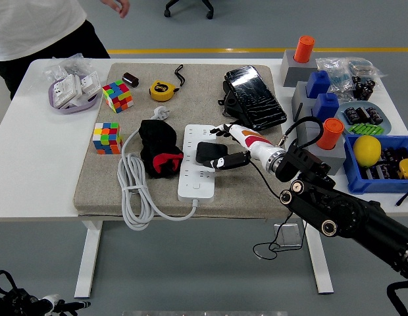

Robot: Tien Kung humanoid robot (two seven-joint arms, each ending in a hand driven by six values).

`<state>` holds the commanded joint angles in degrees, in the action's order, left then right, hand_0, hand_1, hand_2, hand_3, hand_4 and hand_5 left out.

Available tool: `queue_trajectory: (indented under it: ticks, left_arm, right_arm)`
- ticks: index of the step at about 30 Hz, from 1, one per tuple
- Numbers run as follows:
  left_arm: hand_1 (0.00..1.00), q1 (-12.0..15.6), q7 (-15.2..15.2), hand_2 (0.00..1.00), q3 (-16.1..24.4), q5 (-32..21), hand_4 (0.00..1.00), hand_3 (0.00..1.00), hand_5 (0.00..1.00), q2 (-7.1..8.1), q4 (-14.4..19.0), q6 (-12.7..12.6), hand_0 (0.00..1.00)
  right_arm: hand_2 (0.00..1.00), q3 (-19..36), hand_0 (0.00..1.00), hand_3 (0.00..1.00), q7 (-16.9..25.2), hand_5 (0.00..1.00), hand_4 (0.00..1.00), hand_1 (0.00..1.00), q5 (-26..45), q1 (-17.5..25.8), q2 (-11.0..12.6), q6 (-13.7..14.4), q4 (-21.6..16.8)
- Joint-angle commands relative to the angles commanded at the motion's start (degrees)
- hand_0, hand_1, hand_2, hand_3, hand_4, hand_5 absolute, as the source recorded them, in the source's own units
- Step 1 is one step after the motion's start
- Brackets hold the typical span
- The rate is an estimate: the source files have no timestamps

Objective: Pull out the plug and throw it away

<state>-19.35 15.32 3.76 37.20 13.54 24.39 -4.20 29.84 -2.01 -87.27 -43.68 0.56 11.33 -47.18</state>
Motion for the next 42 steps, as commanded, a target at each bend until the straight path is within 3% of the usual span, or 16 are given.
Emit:
queue_trajectory:
  ticks: [4,5,10,11,22,28,29,40,42]
  left_arm:
    - [0.663,-0.1,0.2,0.691,0.3,0.7,0.821,0.653,0.703,0.13,0.1,0.2,0.532]
    - [0.663,-0.1,0.2,0.691,0.3,0.7,0.821,0.654,0.703,0.14,0.1,0.2,0.532]
    - [0.663,-0.2,0.4,0.691,0.5,1.1,0.821,0.654,0.703,0.21,0.2,0.3,0.532]
    - [0.663,-0.2,0.4,0.691,0.5,1.2,0.821,0.653,0.703,0.22,0.2,0.3,0.532]
    - [0.663,-0.1,0.9,0.691,1.1,2.2,0.822,0.654,0.704,0.46,0.1,0.6,0.532]
    - [0.663,-0.1,0.7,0.691,0.9,2.0,0.822,0.654,0.703,0.46,0.2,0.5,0.533]
    - [0.663,-0.1,0.7,0.691,0.9,2.0,0.821,0.654,0.703,0.44,0.2,0.5,0.532]
    - [0.663,-0.1,0.8,0.691,0.9,2.0,0.822,0.654,0.704,0.50,0.2,0.5,0.532]
    - [0.663,-0.1,0.8,0.691,0.9,2.0,0.822,0.654,0.703,0.50,0.2,0.5,0.532]
  right_arm:
    - [0.792,-2.5,0.785,0.826,0.9,0.461,0.998,0.784,1.7,-1.0,-0.6,1.9,2.1]
    - [0.736,-2.8,0.714,0.785,1.2,0.434,0.998,0.707,2.0,-1.2,-0.6,2.6,2.4]
    - [0.736,-3.9,0.714,0.785,2.4,0.434,0.998,0.707,2.9,-1.9,-0.6,5.5,3.5]
    - [0.675,-3.9,0.562,0.681,2.4,0.269,0.998,0.643,2.9,-2.0,-0.6,5.7,3.6]
    - [0.668,-5.9,0.532,0.658,2.1,0.250,0.998,0.632,2.8,-2.1,-0.6,4.7,4.5]
    - [0.668,-7.0,0.537,0.651,2.3,0.246,0.998,0.626,2.9,-2.4,-0.6,6.0,4.3]
    - [0.586,-7.2,0.495,0.558,2.3,0.226,0.998,0.575,3.0,-2.5,-0.6,6.1,4.3]
    - [0.567,-8.2,0.489,0.542,2.6,0.217,0.998,0.556,4.3,-3.2,-0.6,5.9,4.2]
    - [0.534,-8.3,0.441,0.527,2.6,0.179,0.998,0.516,4.4,-3.3,-0.6,6.0,4.2]
